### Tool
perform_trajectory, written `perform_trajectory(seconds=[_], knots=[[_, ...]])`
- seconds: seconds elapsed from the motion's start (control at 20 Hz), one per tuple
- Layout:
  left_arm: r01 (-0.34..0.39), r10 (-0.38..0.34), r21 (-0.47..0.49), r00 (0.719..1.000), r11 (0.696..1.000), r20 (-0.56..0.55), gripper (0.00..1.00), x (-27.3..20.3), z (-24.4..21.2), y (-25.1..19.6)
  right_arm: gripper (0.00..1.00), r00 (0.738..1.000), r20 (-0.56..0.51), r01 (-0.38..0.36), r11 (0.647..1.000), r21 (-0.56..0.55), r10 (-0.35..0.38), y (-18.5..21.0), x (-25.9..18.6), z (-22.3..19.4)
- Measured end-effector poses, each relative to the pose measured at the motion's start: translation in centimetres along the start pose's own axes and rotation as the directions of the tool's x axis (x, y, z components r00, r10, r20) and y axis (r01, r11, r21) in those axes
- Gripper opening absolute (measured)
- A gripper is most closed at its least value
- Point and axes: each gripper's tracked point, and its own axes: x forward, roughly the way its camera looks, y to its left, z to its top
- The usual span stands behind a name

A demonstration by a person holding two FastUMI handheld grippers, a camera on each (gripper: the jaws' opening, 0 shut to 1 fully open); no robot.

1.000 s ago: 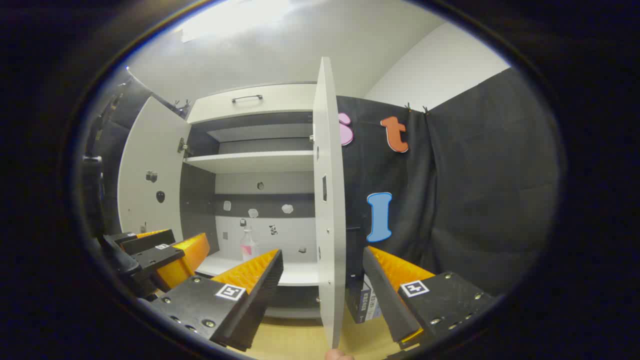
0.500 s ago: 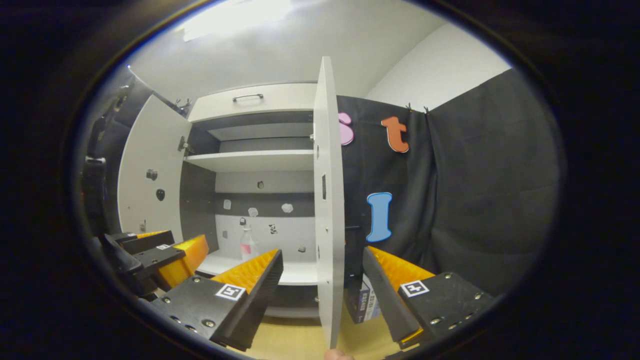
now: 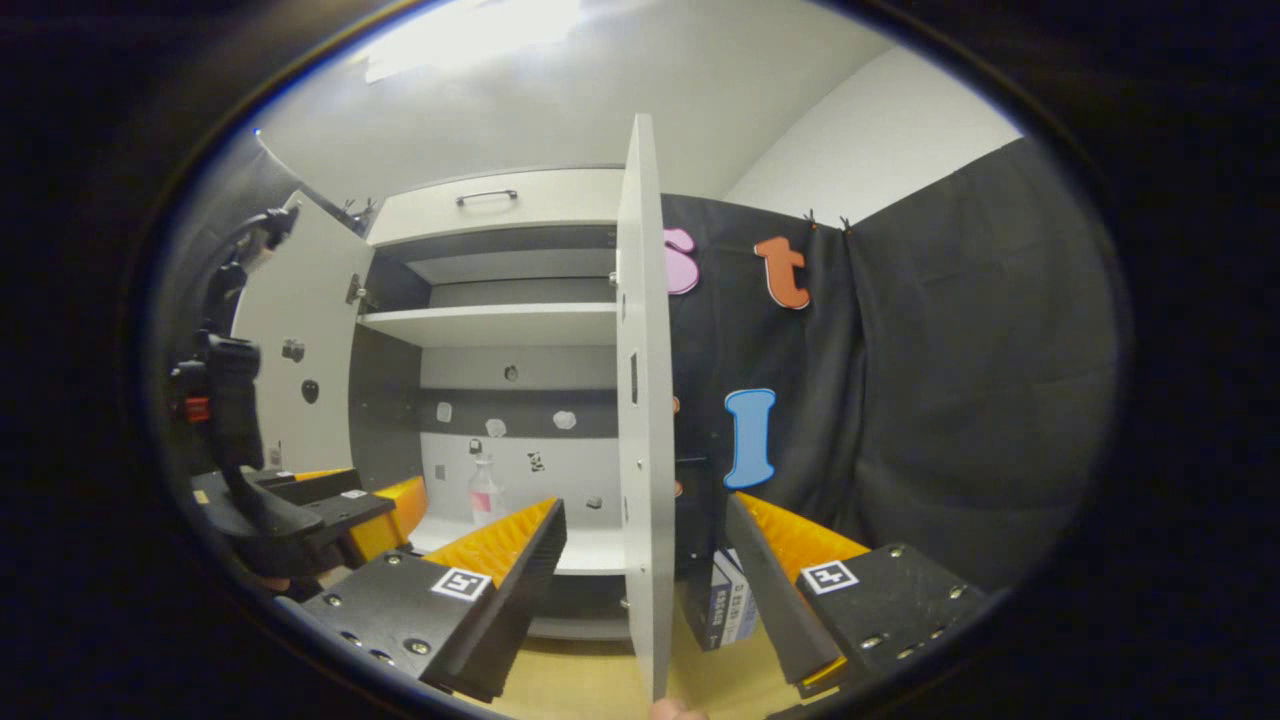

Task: Grasp the bottle in the cabinet with the left hand and place it on the coaster, then close the right door with the right hand and the left door with the left hand.

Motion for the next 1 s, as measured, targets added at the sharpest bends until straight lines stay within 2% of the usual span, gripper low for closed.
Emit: perform_trajectory(seconds=[0.1,0.15,0.2,0.25,0.35,0.4,0.65,1.0], knots=[[-0.023,0.023,0.017,1.000,1.000,-0.020,0.99,2.9,-0.5,0.7,0.93,1.000,0.006,0.026,1.000,-0.007,-0.026,-0.9,-0.2,0.1],[-0.032,0.032,0.020,0.999,0.999,-0.027,0.99,4.4,-0.8,1.0,0.97,0.999,0.009,0.041,0.999,-0.010,-0.041,-1.6,-0.1,0.2],[-0.040,0.041,0.021,0.998,0.999,-0.041,0.99,6.1,-1.4,1.3,0.93,0.998,0.011,0.057,0.998,-0.013,-0.057,-2.2,0.1,0.3],[-0.044,0.046,0.022,0.998,0.999,-0.051,0.99,7.6,-1.9,1.4,0.97,0.997,0.015,0.075,0.997,-0.017,-0.075,-2.8,0.2,0.3],[-0.054,0.056,0.028,0.996,0.998,-0.071,1.00,10.8,-3.0,1.7,0.93,0.994,0.022,0.110,0.994,-0.022,-0.110,-4.1,0.4,0.5],[-0.057,0.060,0.035,0.995,0.998,-0.081,0.99,12.3,-3.4,1.8,0.97,0.992,0.024,0.126,0.992,-0.024,-0.126,-4.7,0.5,0.6],[-0.075,0.081,0.052,0.989,0.996,-0.125,0.99,19.1,-5.0,2.0,0.97,0.978,0.019,0.210,0.976,-0.050,-0.210,-7.6,0.5,0.2],[-0.111,0.123,0.076,0.977,0.991,-0.172,0.97,24.1,-7.2,2.7,0.97,0.956,-0.001,0.294,0.953,-0.067,-0.295,-10.8,0.5,-0.6]])
